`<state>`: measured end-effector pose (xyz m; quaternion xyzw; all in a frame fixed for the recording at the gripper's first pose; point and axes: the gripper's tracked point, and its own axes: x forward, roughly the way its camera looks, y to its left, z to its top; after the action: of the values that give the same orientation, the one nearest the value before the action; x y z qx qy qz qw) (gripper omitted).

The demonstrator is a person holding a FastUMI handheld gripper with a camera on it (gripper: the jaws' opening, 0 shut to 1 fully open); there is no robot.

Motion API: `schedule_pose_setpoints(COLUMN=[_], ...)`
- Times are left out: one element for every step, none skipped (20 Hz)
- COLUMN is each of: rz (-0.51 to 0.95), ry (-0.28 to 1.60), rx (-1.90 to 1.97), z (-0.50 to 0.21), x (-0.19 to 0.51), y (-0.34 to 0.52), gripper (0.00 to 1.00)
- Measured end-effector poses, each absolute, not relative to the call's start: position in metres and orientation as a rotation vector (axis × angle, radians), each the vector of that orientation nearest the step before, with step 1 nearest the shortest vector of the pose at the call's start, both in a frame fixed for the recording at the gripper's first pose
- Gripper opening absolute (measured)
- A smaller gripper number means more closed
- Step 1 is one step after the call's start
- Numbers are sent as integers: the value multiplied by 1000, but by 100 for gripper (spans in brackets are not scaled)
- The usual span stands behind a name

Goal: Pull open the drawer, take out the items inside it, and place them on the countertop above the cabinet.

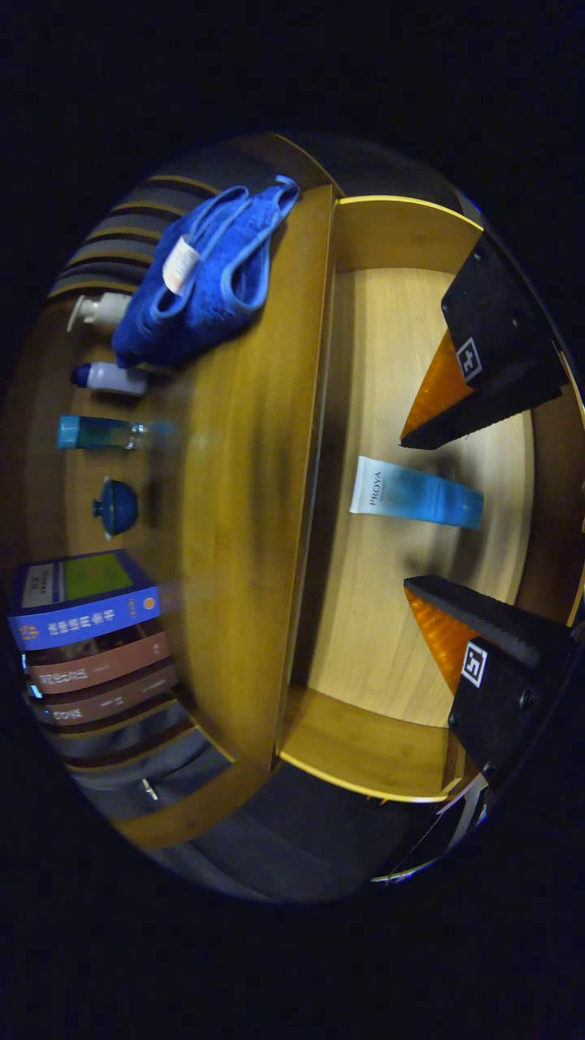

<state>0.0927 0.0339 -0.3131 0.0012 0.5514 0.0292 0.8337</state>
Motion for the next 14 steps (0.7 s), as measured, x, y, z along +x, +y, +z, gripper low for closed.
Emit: schedule_pose_setpoints(rz=[59,47,46,26,13,2,1,3,2,6,0,-17,-28,-27], ry=[1196,1240,1268,1290,1314,1341,1371,1399,1421,1444,1469,1494,1486,1496], rx=[-8,-14,18,34,44,49,51,51,52,58,50,34,43,43], z=[-322,-328,-333,-337,-341,-342,-346,-352,-355,-357,-360,-366,-370,-366], x=[91,89,89,90,90,85,82,79,76,71,67,66,70,68], y=[32,29,33,30,27,24,25,28,29,33,31,26,24,25], gripper=[99,99,99,100,100,100,98,93,88,85,83,75,67,59])
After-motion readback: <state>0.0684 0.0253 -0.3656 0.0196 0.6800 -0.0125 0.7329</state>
